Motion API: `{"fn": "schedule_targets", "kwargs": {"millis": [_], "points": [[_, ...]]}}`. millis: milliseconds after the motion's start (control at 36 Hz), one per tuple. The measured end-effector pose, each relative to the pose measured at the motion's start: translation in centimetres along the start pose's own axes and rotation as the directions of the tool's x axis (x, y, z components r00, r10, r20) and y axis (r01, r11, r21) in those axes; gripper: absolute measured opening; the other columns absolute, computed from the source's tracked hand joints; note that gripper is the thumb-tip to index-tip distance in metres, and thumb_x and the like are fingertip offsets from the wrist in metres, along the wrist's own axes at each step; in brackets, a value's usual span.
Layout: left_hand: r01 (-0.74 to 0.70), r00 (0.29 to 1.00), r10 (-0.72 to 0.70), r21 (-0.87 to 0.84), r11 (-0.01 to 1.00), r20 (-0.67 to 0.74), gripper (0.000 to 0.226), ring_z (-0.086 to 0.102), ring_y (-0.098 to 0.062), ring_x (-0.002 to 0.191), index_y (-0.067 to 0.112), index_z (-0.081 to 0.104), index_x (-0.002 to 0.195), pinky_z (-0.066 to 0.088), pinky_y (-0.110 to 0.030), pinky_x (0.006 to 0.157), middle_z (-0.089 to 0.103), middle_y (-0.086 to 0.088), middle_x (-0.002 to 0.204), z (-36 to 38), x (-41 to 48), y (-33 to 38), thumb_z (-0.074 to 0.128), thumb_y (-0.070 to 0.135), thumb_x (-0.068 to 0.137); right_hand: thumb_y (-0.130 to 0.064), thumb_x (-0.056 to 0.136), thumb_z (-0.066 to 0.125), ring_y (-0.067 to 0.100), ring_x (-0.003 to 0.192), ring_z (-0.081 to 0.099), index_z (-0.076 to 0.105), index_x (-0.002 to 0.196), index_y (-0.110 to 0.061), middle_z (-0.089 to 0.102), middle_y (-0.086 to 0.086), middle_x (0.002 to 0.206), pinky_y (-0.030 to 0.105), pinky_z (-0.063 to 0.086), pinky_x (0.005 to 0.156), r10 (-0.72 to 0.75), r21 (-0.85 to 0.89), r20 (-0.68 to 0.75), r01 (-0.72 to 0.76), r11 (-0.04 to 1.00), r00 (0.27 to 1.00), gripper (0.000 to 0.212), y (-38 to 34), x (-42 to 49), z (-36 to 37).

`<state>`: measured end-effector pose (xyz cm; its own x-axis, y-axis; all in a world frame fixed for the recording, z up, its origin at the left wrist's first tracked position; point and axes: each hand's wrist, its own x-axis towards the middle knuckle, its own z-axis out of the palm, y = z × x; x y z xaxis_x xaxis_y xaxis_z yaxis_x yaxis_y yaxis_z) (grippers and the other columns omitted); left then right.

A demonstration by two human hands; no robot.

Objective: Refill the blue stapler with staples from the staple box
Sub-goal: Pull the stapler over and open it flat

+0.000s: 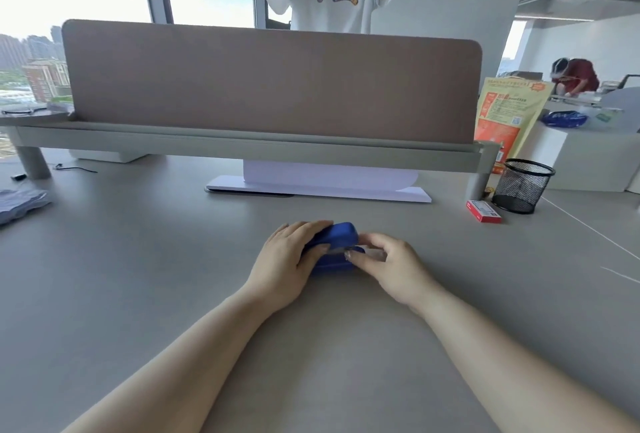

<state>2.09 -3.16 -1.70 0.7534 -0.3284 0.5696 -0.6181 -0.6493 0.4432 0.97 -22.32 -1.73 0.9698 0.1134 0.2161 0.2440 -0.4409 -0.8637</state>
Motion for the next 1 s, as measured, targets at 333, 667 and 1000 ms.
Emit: {"fn": "schedule_targets", "kwargs": {"millis": [333, 667, 1000], "points": [[0.135, 0.966, -0.222, -0.477, 0.868, -0.131, 0.028, 0.058, -0.002, 0.091, 0.039, 0.053, 0.106, 0.045, -0.009, 0.076, 0.063, 0.016, 0.103, -0.6, 0.5, 1.3, 0.054, 0.016, 0.09, -0.024, 0.083, 0.066, 0.013, 0.071, 0.05, 0.067, 0.084, -0.015, 0.067, 0.016, 0.08, 0.03, 0.039, 0.071, -0.064, 0.109, -0.107, 0.075, 0.991, 0.992, 0.009, 0.1, 0.1, 0.0], [0.161, 0.948, -0.297, -0.631, 0.759, -0.116, 0.03, 0.064, -0.014, 0.091, 0.019, 0.045, 0.117, 0.045, -0.011, 0.077, 0.067, -0.009, 0.103, -1.9, 0.8, -1.1, 0.053, 0.009, 0.09, -0.022, 0.084, 0.064, -0.006, 0.078, 0.058, 0.068, 0.081, -0.03, 0.068, -0.015, 0.085, -0.002, 0.038, 0.066, -0.009, 0.116, -0.184, 0.031, 0.993, 0.983, 0.01, 0.7, 0.4, -2.1], [0.431, 0.875, -0.484, -0.442, 0.786, -0.009, 0.034, 0.063, -0.012, 0.097, 0.023, 0.049, 0.104, 0.047, -0.033, 0.086, 0.068, 0.003, 0.101, -3.4, -0.3, -4.3, 0.071, 0.027, 0.078, -0.029, 0.085, 0.062, 0.019, 0.093, 0.059, 0.067, 0.088, -0.027, 0.068, -0.005, 0.093, 0.031, 0.045, 0.081, 0.036, -0.054, -0.191, -0.048, 0.997, 0.981, 0.006, 2.1, 0.5, -2.9]]}}
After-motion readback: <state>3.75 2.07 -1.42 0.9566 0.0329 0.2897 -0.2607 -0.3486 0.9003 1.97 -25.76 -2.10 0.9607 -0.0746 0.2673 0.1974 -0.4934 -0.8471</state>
